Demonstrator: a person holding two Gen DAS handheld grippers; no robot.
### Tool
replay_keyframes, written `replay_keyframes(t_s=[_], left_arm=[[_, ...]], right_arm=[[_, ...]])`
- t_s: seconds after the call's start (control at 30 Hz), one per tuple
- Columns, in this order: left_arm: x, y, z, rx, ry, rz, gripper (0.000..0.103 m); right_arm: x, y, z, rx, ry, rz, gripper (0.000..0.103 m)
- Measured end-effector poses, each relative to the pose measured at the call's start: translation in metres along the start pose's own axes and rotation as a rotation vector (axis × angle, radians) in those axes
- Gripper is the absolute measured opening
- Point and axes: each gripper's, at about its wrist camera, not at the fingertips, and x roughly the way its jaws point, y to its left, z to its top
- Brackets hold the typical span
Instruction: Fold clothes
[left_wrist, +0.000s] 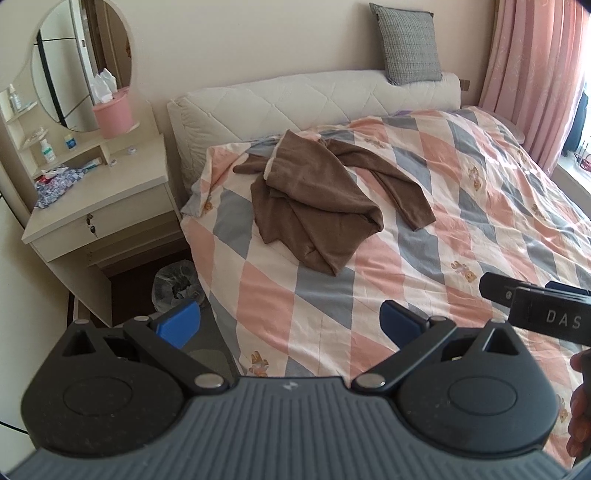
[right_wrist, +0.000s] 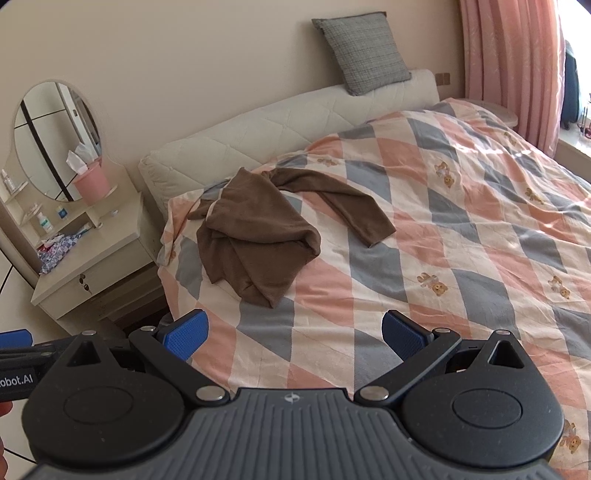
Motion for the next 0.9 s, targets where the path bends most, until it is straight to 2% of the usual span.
replay_keyframes(t_s=[0.3,0.47,0.6,0.7,0.83,0.9], left_arm=[[0.067,-0.002,0.022,0.063,0.090,-0.068,0.102],[0.116,0.011,0.041,0.079,0.151,-0.107,0.102],[0.156,0.028,0.060,0.065,0.193,-0.122,0.102],[0.189,0.045,0.073,0.050,0.227,-0.108,0.102],[0.233,0.067,0.089,0.018,0.293,-0.118,0.102],[0.256,0.080,0.101,0.011,0.336,-0.137,0.102]], right_arm=[[0.038,-0.018,0.007,0.063,0.042,-0.071,0.103],[0.072,-0.019,0.013,0.085,0.075,-0.112,0.103],[0.109,-0.012,0.019,0.090,0.137,-0.127,0.103],[0.146,-0.008,0.020,0.104,0.215,-0.138,0.103],[0.191,-0.001,0.017,0.126,0.303,-0.135,0.100],[0.209,0.004,0.017,0.131,0.324,-0.125,0.094]])
